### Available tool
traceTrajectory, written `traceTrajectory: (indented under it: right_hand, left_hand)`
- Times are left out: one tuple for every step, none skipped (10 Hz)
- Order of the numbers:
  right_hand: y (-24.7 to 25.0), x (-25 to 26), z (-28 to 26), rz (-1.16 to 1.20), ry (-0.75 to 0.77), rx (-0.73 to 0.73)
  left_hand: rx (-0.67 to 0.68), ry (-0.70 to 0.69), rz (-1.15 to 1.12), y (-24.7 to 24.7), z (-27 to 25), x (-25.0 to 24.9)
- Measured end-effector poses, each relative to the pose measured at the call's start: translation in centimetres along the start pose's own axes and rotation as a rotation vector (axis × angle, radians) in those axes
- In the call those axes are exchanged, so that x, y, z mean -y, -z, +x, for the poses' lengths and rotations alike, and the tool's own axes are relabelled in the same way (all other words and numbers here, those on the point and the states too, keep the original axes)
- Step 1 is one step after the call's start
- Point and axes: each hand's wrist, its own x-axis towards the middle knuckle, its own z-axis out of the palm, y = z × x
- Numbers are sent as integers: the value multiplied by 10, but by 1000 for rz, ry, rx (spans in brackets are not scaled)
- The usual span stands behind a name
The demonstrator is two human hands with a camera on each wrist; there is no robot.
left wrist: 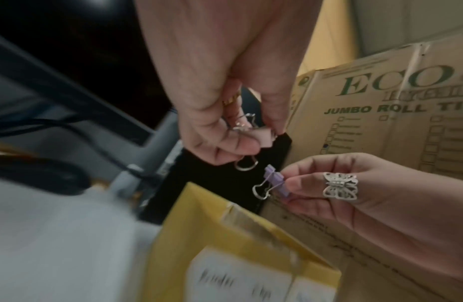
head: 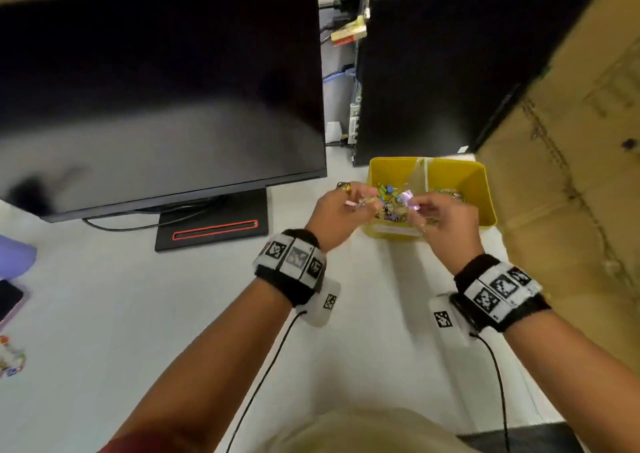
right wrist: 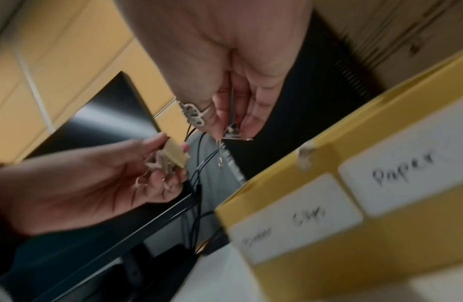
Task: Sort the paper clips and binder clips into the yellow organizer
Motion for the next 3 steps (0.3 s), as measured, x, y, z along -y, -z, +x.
traceTrajectory:
  right_hand:
    - [10,-8,24,-117,-12,30]
    - [15,-11,31,-280,-74,235]
    - [38,-18,24,-210,-124,65]
  left_hand:
    - [-35,-11,174,-27,43,-23]
    - [76,80,551,-41,58,-38]
    - [76,23,621,-37,48,-31]
